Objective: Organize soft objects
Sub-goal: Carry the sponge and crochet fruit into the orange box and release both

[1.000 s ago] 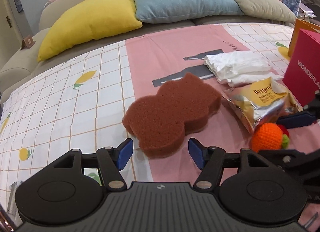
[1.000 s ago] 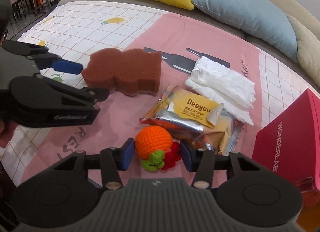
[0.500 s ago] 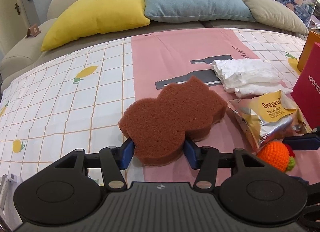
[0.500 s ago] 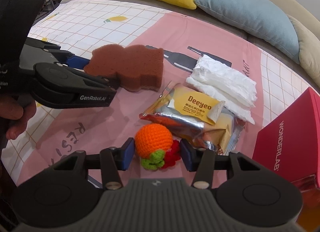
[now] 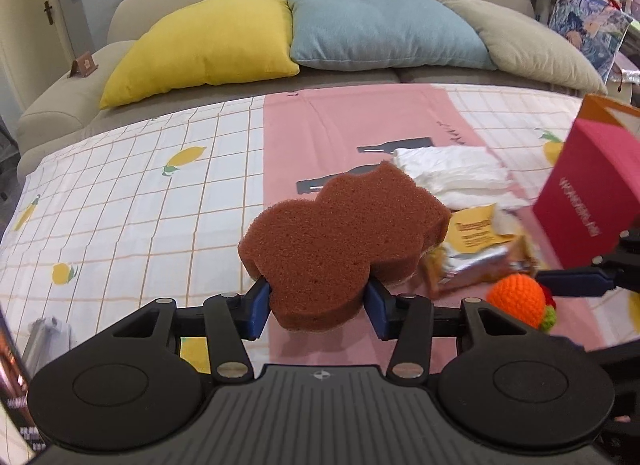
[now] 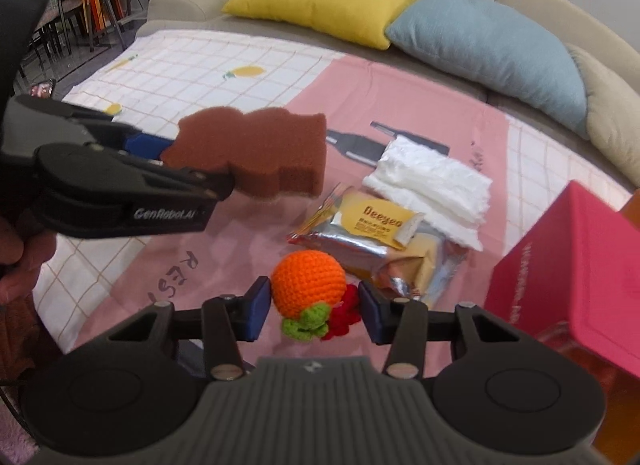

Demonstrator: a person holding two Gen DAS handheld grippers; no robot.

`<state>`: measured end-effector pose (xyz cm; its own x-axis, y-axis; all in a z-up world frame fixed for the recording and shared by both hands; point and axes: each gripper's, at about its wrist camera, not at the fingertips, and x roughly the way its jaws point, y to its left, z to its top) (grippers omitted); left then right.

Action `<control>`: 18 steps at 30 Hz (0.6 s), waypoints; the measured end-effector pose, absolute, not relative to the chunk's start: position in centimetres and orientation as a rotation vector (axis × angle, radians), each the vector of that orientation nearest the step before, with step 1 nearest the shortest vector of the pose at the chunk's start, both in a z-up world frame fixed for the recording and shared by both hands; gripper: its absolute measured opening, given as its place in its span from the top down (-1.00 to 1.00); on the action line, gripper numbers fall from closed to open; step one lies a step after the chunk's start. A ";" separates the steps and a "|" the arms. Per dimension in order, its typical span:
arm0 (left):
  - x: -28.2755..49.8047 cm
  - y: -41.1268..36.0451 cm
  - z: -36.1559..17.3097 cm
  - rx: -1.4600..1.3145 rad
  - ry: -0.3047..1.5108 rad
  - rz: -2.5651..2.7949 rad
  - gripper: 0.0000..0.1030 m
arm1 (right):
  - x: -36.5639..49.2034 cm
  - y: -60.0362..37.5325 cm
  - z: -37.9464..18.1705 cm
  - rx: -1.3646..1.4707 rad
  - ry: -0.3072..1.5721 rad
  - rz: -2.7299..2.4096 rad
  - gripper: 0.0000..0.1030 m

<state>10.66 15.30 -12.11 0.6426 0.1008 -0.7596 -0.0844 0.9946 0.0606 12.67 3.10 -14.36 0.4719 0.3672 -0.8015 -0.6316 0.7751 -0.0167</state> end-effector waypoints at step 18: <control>6.6 9.0 -3.8 -0.027 0.754 -0.016 -0.08 | 10.6 -6.0 -7.3 -0.221 0.748 0.476 0.09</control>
<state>6.58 8.98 -3.80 0.7290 -0.0244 -0.6841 0.0050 0.9995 -0.0303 10.55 -6.00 -7.27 0.6336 0.3357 -0.6970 -0.4900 0.8713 -0.0257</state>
